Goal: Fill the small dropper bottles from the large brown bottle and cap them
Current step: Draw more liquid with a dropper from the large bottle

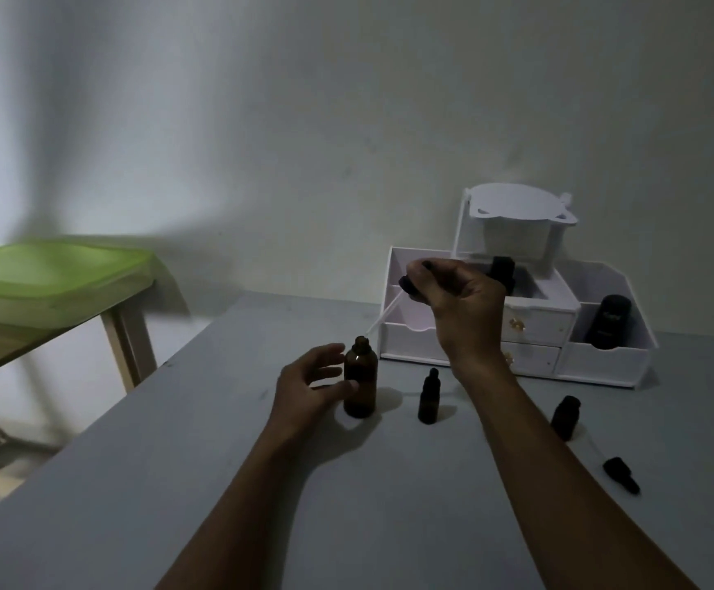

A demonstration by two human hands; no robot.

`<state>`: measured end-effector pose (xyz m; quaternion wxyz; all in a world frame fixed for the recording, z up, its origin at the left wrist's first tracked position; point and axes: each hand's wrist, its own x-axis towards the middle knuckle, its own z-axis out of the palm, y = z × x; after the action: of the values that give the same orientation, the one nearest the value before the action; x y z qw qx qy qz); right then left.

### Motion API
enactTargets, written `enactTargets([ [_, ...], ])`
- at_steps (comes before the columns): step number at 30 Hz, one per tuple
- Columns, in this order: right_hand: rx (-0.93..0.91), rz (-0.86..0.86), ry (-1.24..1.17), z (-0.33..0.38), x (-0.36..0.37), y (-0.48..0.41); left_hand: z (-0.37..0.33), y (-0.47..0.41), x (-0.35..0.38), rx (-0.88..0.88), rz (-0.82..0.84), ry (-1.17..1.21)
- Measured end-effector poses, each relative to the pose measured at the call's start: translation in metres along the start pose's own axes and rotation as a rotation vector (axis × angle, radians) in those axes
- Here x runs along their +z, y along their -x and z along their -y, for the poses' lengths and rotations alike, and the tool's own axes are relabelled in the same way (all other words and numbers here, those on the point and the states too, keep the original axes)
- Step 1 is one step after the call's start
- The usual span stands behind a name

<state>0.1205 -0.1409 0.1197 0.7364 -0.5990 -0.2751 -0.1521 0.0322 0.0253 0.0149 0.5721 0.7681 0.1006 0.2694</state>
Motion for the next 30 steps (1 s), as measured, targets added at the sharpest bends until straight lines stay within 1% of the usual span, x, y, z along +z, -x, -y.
enactTargets([
  [6,-0.012,0.075,0.066,-0.006,0.009,0.003,0.002,0.001,-0.002,-0.001,0.018,0.013],
  [10,-0.052,0.130,0.139,-0.007,0.016,0.007,0.000,0.004,0.000,-0.001,0.029,0.010],
  [13,-0.027,0.191,0.151,-0.009,0.023,0.010,-0.001,0.005,0.001,0.001,0.023,0.011],
  [18,-0.007,0.306,0.316,-0.031,0.030,0.020,0.000,0.006,0.002,-0.020,0.027,0.021],
  [22,0.029,0.315,0.389,-0.043,0.029,0.027,0.002,0.005,0.002,-0.014,0.031,0.001],
  [25,0.024,0.306,0.375,-0.045,0.029,0.030,0.004,0.004,0.002,0.004,0.034,-0.026],
  [30,0.003,0.266,0.365,-0.046,0.033,0.031,0.002,0.006,0.004,-0.020,0.021,-0.008],
])
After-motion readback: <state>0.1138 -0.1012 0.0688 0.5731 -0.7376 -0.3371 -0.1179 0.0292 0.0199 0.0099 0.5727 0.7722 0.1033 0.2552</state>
